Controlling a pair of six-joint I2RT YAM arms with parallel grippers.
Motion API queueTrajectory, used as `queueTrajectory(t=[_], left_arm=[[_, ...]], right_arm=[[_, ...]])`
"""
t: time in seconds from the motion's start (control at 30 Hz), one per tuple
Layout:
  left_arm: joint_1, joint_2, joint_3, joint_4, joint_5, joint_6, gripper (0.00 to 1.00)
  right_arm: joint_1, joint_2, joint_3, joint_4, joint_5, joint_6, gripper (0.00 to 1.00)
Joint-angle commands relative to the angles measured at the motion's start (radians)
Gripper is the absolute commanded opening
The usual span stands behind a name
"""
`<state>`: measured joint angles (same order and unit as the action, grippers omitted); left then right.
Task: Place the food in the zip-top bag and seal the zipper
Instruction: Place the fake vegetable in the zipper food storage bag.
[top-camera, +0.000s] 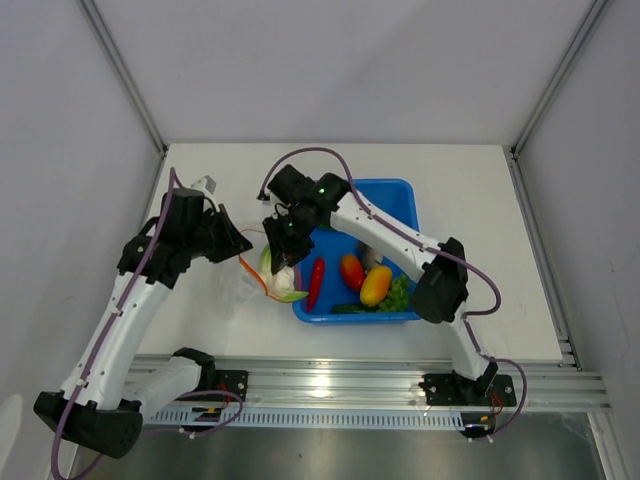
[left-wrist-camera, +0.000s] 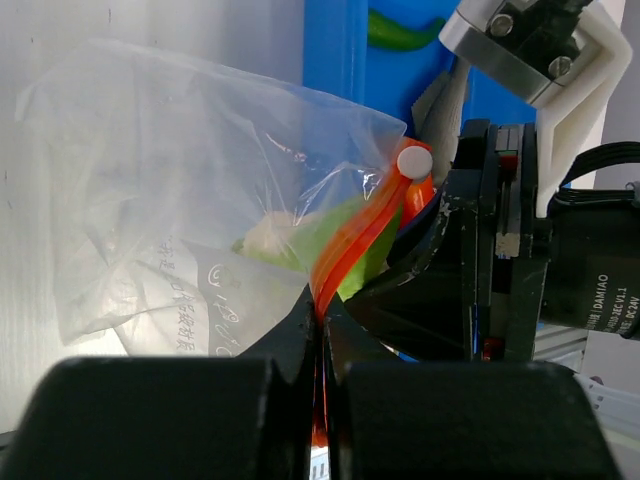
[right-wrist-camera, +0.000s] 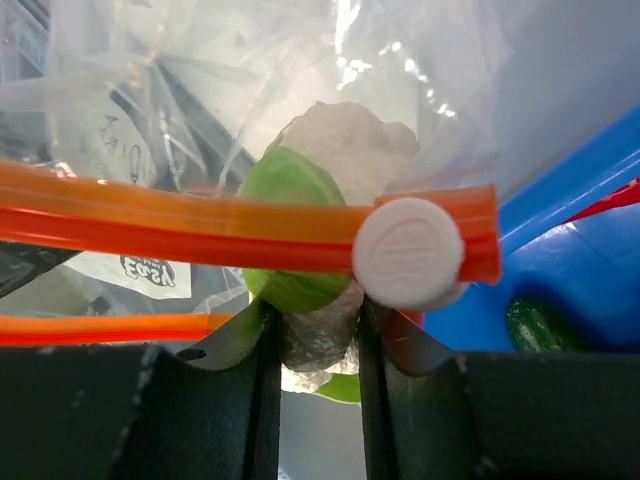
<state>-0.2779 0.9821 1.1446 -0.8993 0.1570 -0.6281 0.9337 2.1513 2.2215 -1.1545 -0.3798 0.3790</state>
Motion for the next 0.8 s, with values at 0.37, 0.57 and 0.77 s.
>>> queueTrajectory(t=[0.37,0.57,0.77], left_arm=[[-0.009,0.029,-0.016,0.092,0.101,-0.025,0.01],[-0.009,0.041,-0.043,0.149,0.173,-0.116,0.01],[-0.009,0.085,-0.042,0.223,0.274,-0.208,0.01]], right_arm=[[-0.208,-0.247,-0.359,0.576,-0.260,0.487,0.00],[-0.178,-0.265,-0.419,0.677,-0.159,0.545,0.00],[-0.119,-0.209,-0.343,0.602,-0.093,0.431,0.00]])
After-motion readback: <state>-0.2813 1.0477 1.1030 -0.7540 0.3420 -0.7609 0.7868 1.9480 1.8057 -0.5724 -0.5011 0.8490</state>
